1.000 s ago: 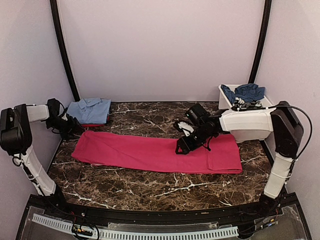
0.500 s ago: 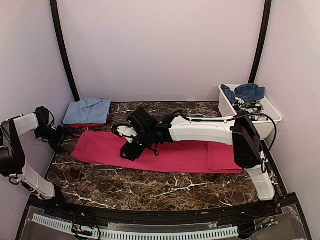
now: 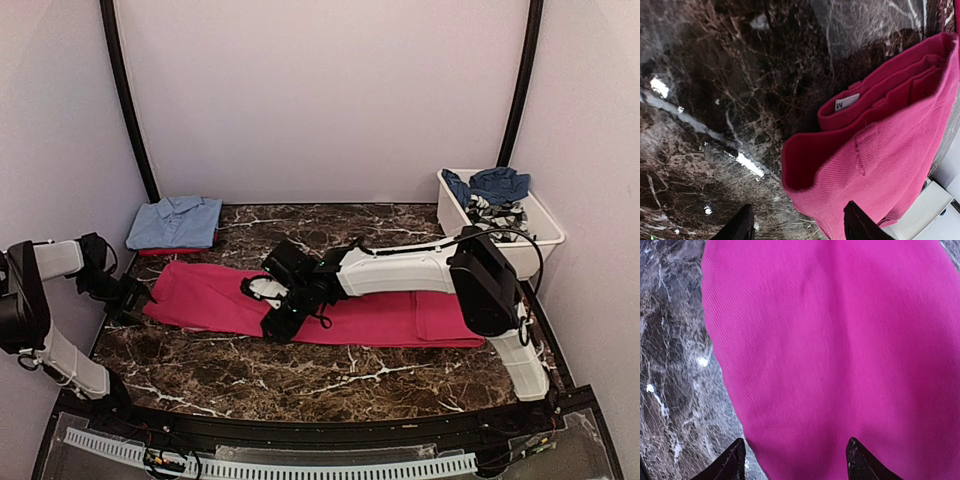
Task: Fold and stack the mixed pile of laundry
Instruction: Smooth out the 1/3-rectangle-folded trousers at the center of the board.
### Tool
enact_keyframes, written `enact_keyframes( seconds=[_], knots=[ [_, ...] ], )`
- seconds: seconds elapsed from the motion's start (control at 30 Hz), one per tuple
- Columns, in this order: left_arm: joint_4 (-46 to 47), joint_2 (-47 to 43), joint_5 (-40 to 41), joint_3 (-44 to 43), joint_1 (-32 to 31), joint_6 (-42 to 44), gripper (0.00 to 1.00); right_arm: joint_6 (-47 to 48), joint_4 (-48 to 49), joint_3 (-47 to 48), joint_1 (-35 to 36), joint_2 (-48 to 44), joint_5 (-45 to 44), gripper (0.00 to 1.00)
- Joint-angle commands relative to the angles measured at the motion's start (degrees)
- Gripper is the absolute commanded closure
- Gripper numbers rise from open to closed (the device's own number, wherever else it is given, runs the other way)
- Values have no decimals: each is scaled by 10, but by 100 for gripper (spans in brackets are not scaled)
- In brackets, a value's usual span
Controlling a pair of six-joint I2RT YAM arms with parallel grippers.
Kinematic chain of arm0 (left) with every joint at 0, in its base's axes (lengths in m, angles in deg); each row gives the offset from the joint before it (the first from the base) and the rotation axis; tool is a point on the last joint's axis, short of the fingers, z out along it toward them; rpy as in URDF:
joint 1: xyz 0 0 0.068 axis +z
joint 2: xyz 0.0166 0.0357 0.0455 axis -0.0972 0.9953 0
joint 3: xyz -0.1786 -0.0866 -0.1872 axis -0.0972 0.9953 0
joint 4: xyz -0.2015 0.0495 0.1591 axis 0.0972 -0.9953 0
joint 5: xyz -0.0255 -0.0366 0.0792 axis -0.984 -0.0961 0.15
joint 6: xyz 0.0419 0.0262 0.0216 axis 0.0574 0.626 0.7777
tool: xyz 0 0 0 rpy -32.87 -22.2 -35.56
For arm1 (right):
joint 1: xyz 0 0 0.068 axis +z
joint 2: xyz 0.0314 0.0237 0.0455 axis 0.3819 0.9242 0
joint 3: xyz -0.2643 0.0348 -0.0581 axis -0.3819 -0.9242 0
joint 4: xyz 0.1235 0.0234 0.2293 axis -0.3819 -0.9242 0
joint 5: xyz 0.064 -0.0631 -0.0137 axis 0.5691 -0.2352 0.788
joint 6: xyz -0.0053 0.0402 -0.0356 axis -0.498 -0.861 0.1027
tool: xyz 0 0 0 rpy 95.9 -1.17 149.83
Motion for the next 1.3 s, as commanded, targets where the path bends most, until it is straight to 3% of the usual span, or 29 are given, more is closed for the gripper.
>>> enact_keyframes(
  seconds=[0.0, 0.17, 0.27, 0.3, 0.37, 0.67, 0.73, 0.9, 1.03, 1.27],
  knots=[
    [39, 13, -11, 24, -17, -12, 45, -7, 23, -84, -1, -87, -29, 32],
    [89, 24, -30, 34, -21, -21, 73, -12, 69, -213, 0, -151, -56, 31],
    [102, 37, -36, 27, -25, -18, 83, -12, 70, -234, 0, -155, -62, 31],
    [104, 38, -38, 24, -25, -14, 94, -12, 69, -235, 1, -153, -74, 31],
    [110, 28, -48, 17, -25, -12, 100, -10, 66, -233, 1, -145, -98, 31],
    [151, -30, -100, -114, -33, 6, 100, -8, 70, -220, 1, -134, -170, 34],
    [155, -13, -110, -153, -41, 18, 100, -7, 68, -211, -2, -130, -194, 40],
    [215, 48, -190, -202, -60, 26, 100, -12, 70, -195, -17, -147, -234, 74],
    [319, 22, -212, -176, -71, 54, 100, -12, 82, -209, -26, -170, -250, 100],
    [270, 61, -124, -92, -60, 44, 100, -12, 96, -234, -28, -165, -208, 100]
  ],
)
